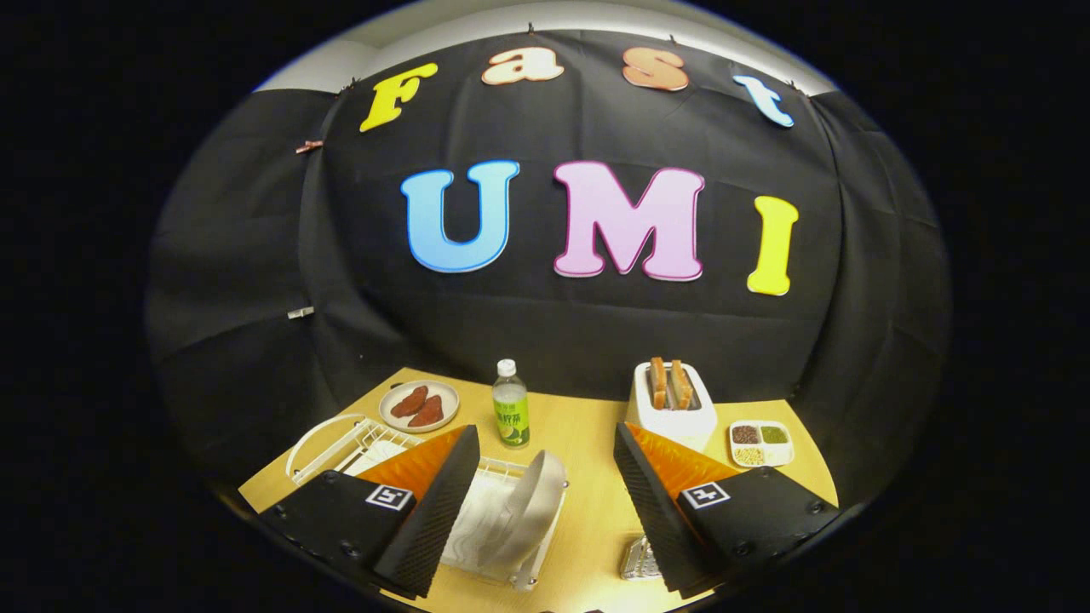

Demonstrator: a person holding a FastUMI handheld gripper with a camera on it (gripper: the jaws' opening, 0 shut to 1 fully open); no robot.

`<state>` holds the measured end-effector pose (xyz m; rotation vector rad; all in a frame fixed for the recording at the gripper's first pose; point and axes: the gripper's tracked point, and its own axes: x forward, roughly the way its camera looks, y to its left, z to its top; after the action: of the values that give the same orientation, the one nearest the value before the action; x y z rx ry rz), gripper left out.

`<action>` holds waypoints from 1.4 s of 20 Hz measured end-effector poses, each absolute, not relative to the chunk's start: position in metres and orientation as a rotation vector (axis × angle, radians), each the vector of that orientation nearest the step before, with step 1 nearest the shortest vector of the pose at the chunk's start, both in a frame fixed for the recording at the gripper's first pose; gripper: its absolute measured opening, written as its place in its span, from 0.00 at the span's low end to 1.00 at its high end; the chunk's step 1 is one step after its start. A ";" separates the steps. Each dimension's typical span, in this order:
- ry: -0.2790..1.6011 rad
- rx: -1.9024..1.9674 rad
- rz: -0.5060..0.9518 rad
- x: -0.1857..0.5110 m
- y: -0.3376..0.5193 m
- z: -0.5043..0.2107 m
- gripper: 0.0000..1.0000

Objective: Take the plate from the dish rack, then take the spoon from the basket and place it into the plate.

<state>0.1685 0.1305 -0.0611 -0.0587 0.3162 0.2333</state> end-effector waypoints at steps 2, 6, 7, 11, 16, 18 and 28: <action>0.381 -0.079 0.243 0.179 0.141 -0.078 0.98; 0.500 -0.111 0.212 0.196 0.142 -0.112 0.98; 0.544 -0.119 0.187 0.197 0.137 -0.122 0.98; 0.686 -0.093 0.120 0.194 0.125 -0.158 0.95; 0.820 -0.005 0.103 0.184 0.128 -0.189 0.65; 0.885 0.052 0.086 0.177 0.131 -0.198 0.42; 0.880 -0.045 -0.022 0.179 0.122 -0.183 0.31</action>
<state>0.1788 0.1217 -0.1835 -0.0447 0.8799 -0.0222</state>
